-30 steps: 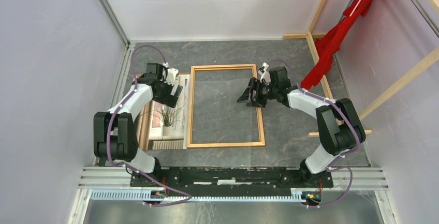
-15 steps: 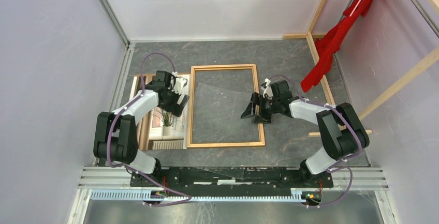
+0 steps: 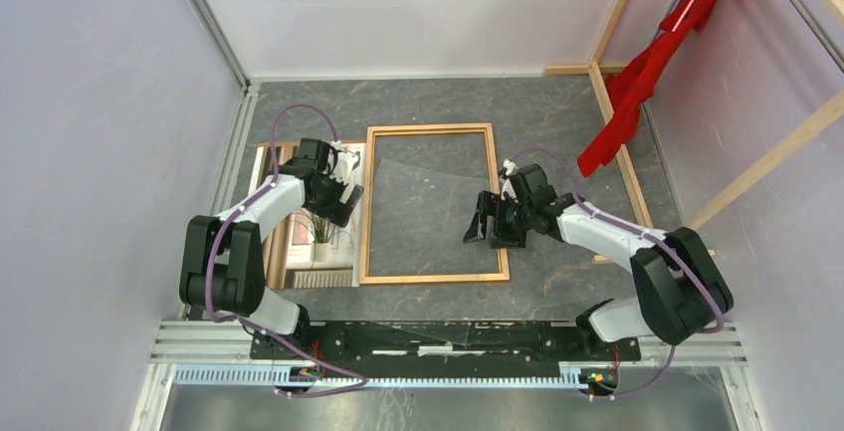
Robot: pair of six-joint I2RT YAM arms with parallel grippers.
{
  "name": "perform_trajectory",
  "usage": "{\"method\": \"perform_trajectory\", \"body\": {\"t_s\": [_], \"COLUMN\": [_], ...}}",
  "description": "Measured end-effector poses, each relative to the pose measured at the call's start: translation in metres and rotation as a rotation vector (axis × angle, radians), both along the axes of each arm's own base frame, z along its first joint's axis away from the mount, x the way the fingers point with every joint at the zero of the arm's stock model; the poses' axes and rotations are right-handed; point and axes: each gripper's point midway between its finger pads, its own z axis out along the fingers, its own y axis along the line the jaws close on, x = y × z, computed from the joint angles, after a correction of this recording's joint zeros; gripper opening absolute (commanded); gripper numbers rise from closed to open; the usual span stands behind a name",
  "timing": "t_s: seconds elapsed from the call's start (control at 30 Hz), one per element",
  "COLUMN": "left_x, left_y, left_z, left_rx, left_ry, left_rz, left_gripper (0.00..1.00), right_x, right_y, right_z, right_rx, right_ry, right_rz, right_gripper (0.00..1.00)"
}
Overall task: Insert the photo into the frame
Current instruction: Place the photo frame item in the photo frame, then adjust the photo frame item on the photo frame.
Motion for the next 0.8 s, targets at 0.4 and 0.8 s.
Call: {"method": "perform_trajectory", "body": {"t_s": [0.4, 0.8], "left_x": [0.003, 0.000], "left_y": [-0.001, -0.011], "left_z": [0.001, 0.000], "left_rx": [-0.003, -0.004], "left_ry": [-0.012, -0.009], "left_rz": [-0.002, -0.034], "left_gripper": [1.00, 0.99], "right_x": [-0.031, -0.030], "right_y": [0.006, 0.028], "right_z": [-0.016, -0.015], "right_rx": [-0.034, 0.133], "right_ry": [0.048, 0.017], "right_rz": [-0.007, -0.019], "right_gripper": [0.80, 0.58]}}
